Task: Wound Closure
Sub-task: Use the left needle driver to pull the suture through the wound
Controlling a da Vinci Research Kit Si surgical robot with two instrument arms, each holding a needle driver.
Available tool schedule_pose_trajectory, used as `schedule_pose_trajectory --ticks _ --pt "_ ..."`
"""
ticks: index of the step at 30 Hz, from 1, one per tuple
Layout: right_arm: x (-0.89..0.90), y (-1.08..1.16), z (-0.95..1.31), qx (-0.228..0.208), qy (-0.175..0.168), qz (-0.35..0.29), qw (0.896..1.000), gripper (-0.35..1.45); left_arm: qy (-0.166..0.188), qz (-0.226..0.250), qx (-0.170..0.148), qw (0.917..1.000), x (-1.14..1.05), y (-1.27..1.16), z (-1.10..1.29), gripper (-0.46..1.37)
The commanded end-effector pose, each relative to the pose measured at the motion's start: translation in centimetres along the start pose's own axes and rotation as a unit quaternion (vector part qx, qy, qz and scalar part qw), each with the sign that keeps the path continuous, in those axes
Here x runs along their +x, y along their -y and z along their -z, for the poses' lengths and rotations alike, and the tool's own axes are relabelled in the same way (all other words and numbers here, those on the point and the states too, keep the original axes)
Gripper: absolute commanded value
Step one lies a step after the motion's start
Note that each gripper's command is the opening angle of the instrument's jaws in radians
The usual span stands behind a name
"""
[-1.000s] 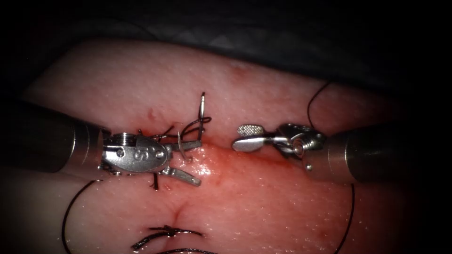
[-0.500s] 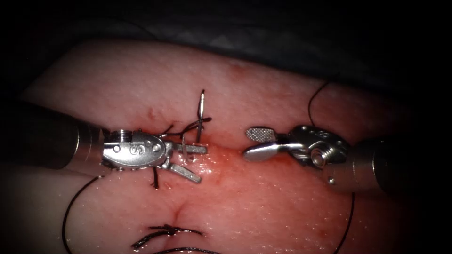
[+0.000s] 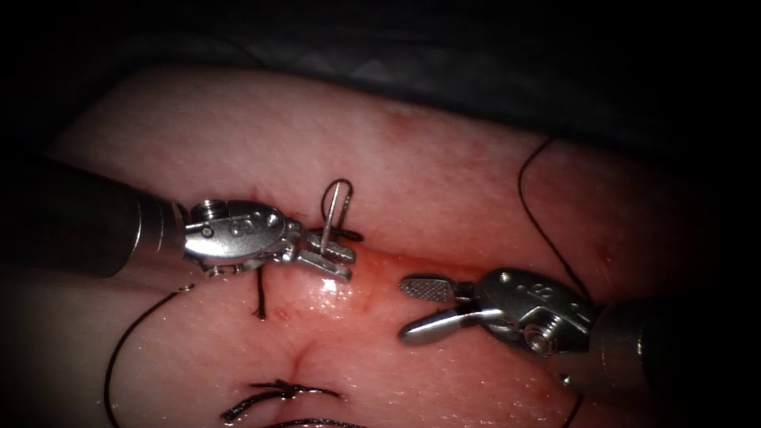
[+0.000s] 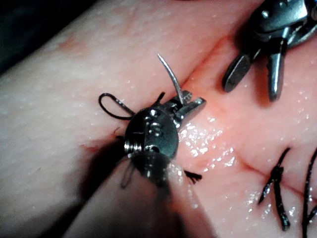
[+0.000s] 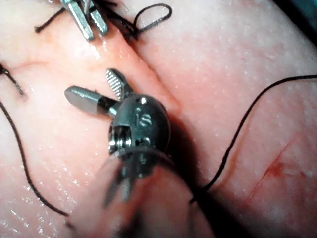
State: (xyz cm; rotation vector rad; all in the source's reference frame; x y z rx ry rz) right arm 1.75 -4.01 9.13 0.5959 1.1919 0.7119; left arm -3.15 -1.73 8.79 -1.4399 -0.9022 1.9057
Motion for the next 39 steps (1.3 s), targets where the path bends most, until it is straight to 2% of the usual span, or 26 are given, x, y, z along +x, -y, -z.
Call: schedule_pose_trajectory --ticks 1,4,6,10,13,16,17,18,20,23,24,26,31,34,35,36,38,39 --pt "-0.06 0.02 -0.07 0.006 0.004 0.004 1.0 1.19 -0.009 0.035 -0.012 0.9993 0.03 -0.02 0.0 -0.35" --pt "-0.2 0.03 -0.25 0.006 0.027 0.023 0.999 1.18 -0.013 0.096 -0.019 0.9951 0.09 -0.03 0.02 -0.35" --pt "-0.3 -0.02 -0.36 -0.011 0.055 0.036 0.998 1.17 -0.012 0.131 -0.025 0.9911 0.16 -0.04 0.06 -0.35" --pt "-0.4 -0.15 -0.4 -0.022 0.077 0.046 0.996 1.13 -0.016 0.19 -0.041 0.9809 0.29 -0.06 0.16 -0.35" --pt "-0.47 -0.24 -0.37 -0.033 0.084 0.054 0.994 1.11 -0.014 0.264 -0.053 0.9629 0.37 -0.11 0.25 -0.35" --pt "-0.55 -0.29 -0.36 -0.045 0.102 0.06 0.992 1.1 -0.011 0.309 -0.065 0.9487 0.45 -0.19 0.33 -0.35" --pt "-0.57 -0.31 -0.35 -0.046 0.107 0.06 0.991 1.11 -0.006 0.33 -0.071 0.9412 0.49 -0.23 0.37 -0.35" --pt "-0.58 -0.32 -0.35 -0.048 0.109 0.061 0.991 1.11 -0.006 0.333 -0.071 0.9401 0.5 -0.24 0.38 -0.35" --pt "-0.6 -0.35 -0.34 -0.053 0.111 0.066 0.99 1.11 0.0 0.364 -0.079 0.9282 0.58 -0.31 0.44 -0.35" --pt "-0.62 -0.36 -0.35 -0.056 0.121 0.066 0.989 1.1 0.008 0.377 -0.09 0.9217 0.66 -0.42 0.5 -0.35" --pt "-0.63 -0.36 -0.35 -0.056 0.122 0.069 0.989 1.1 0.015 0.388 -0.1 0.9159 0.71 -0.47 0.52 -0.35" --pt "-0.65 -0.36 -0.36 -0.056 0.122 0.07 0.988 1.1 0.022 0.399 -0.111 0.9101 0.81 -0.59 0.57 -0.35" --pt "-0.66 -0.34 -0.39 -0.057 0.122 0.07 0.988 1.1 0.025 0.405 -0.128 0.9049 1.05 -0.88 0.61 -0.35" --pt "-0.67 -0.34 -0.39 -0.057 0.121 0.07 0.988 1.1 0.023 0.4 -0.132 0.9064 1.14 -1.0 0.62 -0.35" --pt "-0.68 -0.34 -0.39 -0.058 0.121 0.07 0.988 1.1 0.019 0.384 -0.135 0.9133 1.19 -1.07 0.63 -0.35" --pt "-0.69 -0.34 -0.4 -0.058 0.121 0.071 0.988 1.1 0.009 0.357 -0.134 0.9244 1.24 -1.14 0.64 -0.35" --pt "-0.7 -0.35 -0.4 -0.058 0.121 0.072 0.988 1.1 -0.008 0.313 -0.131 0.9407 1.33 -1.24 0.66 -0.35" --pt "-0.71 -0.35 -0.4 -0.058 0.121 0.072 0.988 1.1 -0.015 0.295 -0.128 0.9466 1.37 -1.27 0.67 -0.35"
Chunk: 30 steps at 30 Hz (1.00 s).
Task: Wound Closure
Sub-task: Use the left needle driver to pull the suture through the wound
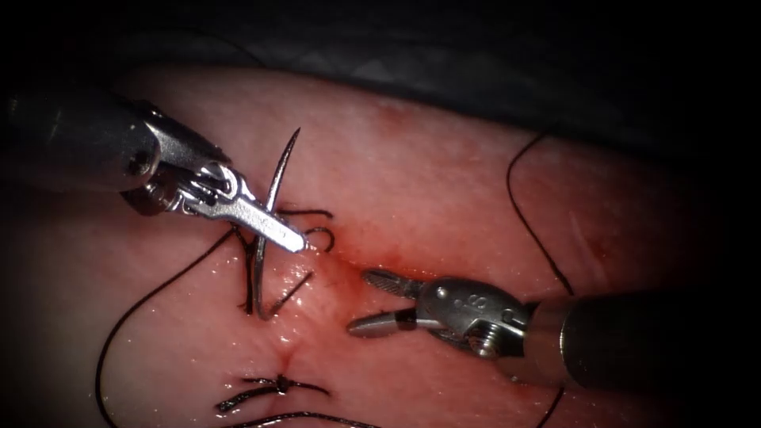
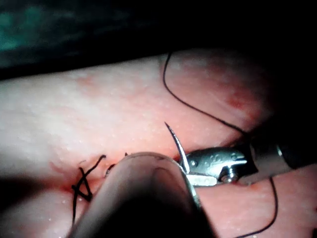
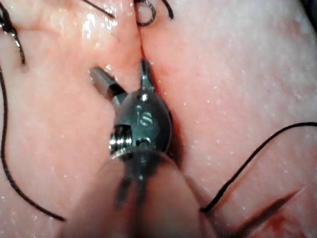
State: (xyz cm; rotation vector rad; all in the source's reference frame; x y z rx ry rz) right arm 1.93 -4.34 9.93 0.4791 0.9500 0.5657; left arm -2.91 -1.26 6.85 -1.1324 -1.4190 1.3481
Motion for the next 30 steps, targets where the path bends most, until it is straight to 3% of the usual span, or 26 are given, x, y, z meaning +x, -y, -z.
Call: schedule_pose_trajectory --ticks 1,3,5,9,13,14,16,18,20,22,29,30 --pt "-0.01 -0.01 -0.01 0.0 0.0 0.001 1.0 1.1 -0.017 -0.072 -0.002 0.9972 -0.03 -0.11 0.01 -0.35" --pt "-0.01 -0.01 -0.01 0.0 -0.001 0.001 1.0 1.1 -0.035 -0.127 -0.001 0.9914 -0.01 -0.22 0.02 -0.35" --pt "0.0 -0.01 -0.01 0.0 0.0 0.0 1.0 1.1 -0.056 -0.199 0.008 0.9784 0.02 -0.36 0.06 -0.35" --pt "0.01 -0.01 -0.01 -0.001 0.0 0.006 1.0 1.07 -0.096 -0.31 0.05 0.9445 0.04 -0.59 0.17 -0.35" --pt "0.02 -0.01 -0.03 -0.001 0.0 0.008 1.0 1.07 -0.124 -0.425 0.086 0.8926 0.02 -0.77 0.26 -0.35" --pt "0.02 -0.01 -0.03 -0.002 0.002 0.011 1.0 1.07 -0.139 -0.464 0.097 0.8696 0.04 -0.83 0.28 -0.35" --pt "0.03 -0.01 -0.03 -0.002 0.002 0.011 1.0 1.07 -0.152 -0.5 0.108 0.846 0.07 -0.89 0.3 -0.35" --pt "0.03 0.0 -0.04 -0.002 0.002 0.011 1.0 1.07 -0.166 -0.551 0.126 0.8081 0.16 -0.96 0.34 -0.35" --pt "0.03 0.01 -0.04 -0.002 0.002 0.011 1.0 1.08 -0.171 -0.573 0.136 0.7901 0.23 -1.0 0.36 -0.35" --pt "0.03 0.01 -0.04 -0.002 0.002 0.011 1.0 1.08 -0.174 -0.608 0.151 0.7598 0.35 -1.06 0.4 -0.35" --pt "0.02 0.02 -0.03 -0.002 0.002 0.011 1.0 1.08 -0.211 -0.683 0.189 0.6735 0.84 -1.31 0.62 -0.35" --pt "0.02 0.02 -0.03 -0.002 0.002 0.011 1.0 1.08 -0.21 -0.687 0.19 0.6697 0.85 -1.32 0.63 -0.35"
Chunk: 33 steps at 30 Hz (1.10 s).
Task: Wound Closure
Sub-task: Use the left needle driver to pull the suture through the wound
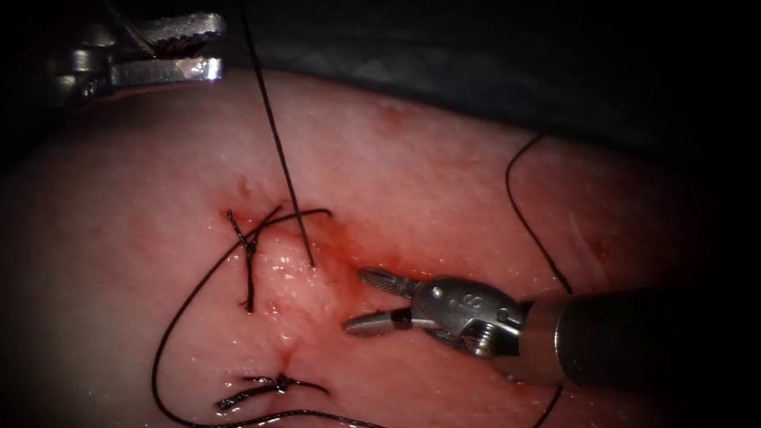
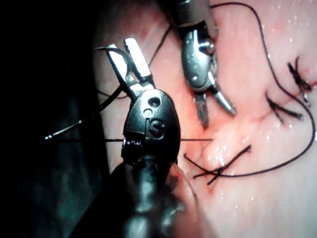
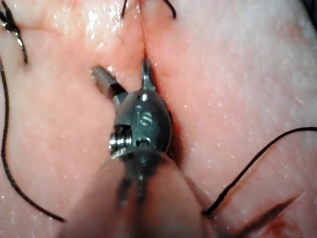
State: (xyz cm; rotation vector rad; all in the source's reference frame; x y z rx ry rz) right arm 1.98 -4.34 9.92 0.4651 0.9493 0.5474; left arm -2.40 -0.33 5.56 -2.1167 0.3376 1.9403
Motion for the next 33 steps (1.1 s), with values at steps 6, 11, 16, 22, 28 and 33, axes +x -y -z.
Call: schedule_pose_trajectory --ticks 6,11,16,22,28,33 --pt "0.0 0.01 0.01 0.001 -0.001 0.0 1.0 1.09 0.0 -0.049 0.005 0.9988 0.02 0.05 -0.01 -0.35" --pt "0.0 0.0 0.01 0.001 -0.001 0.0 1.0 1.09 0.003 -0.06 0.001 0.9982 -0.21 -0.34 0.04 -0.35" --pt "0.02 0.01 0.02 0.002 -0.004 -0.001 1.0 1.09 0.006 -0.054 -0.006 0.9985 -0.52 -0.76 0.11 -0.35" --pt "0.04 0.01 0.03 0.002 -0.007 -0.002 1.0 1.09 0.014 -0.05 -0.024 0.9984 -0.87 -1.29 0.22 -0.35" --pt "0.04 0.01 0.04 0.003 -0.008 -0.002 1.0 1.09 0.021 -0.044 -0.034 0.9982 -1.15 -1.67 0.36 -0.35" --pt "0.04 0.02 0.04 0.003 -0.01 -0.002 1.0 1.09 0.025 -0.036 -0.036 0.9984 -1.35 -1.76 0.45 -0.35"
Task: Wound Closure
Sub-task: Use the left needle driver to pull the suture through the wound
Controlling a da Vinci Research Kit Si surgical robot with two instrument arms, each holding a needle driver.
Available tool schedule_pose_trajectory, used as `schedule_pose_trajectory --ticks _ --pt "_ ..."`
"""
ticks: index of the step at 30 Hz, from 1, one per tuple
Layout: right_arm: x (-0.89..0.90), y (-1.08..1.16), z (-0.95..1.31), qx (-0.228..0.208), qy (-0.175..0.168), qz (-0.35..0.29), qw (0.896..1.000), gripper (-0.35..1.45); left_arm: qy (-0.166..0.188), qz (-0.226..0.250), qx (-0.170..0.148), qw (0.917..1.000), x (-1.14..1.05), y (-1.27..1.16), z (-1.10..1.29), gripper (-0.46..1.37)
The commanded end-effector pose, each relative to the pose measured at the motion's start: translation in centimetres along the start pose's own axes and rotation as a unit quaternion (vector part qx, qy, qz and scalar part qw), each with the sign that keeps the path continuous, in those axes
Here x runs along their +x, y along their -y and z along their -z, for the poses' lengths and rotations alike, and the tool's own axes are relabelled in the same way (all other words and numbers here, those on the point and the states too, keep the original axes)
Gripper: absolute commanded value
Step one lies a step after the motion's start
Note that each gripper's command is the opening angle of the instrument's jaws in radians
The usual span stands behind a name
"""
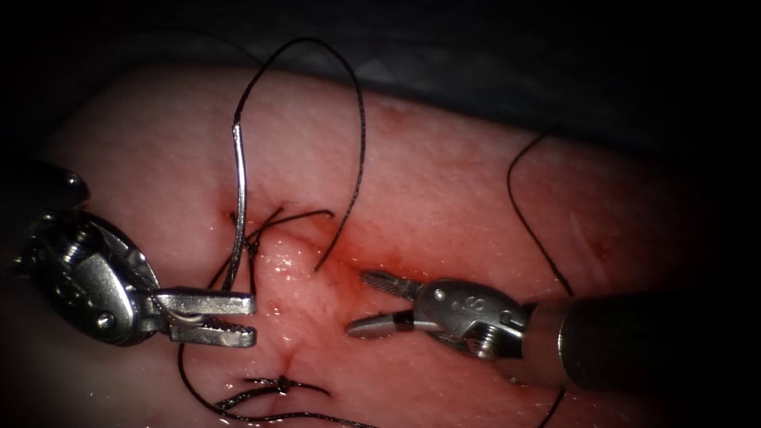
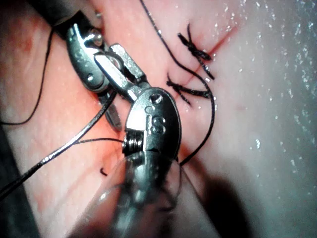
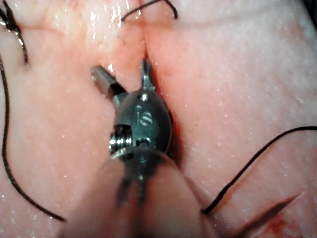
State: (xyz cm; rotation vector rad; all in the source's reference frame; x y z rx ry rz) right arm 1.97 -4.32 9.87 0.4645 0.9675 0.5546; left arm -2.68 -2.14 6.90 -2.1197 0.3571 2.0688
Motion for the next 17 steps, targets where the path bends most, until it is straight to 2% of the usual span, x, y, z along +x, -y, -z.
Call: schedule_pose_trajectory --ticks 1,9,17 --pt "0.0 0.0 0.0 0.002 0.0 0.0 1.0 1.09 -0.002 0.001 -0.006 1.0 -0.03 0.01 0.01 -0.35" --pt "0.0 0.0 0.0 0.002 0.0 0.0 1.0 1.09 0.005 0.005 -0.001 1.0 -0.13 0.09 0.15 -0.35" --pt "0.01 0.01 0.01 0.002 0.0 -0.001 1.0 1.1 0.006 0.005 0.0 1.0 -0.14 0.1 0.14 -0.35"
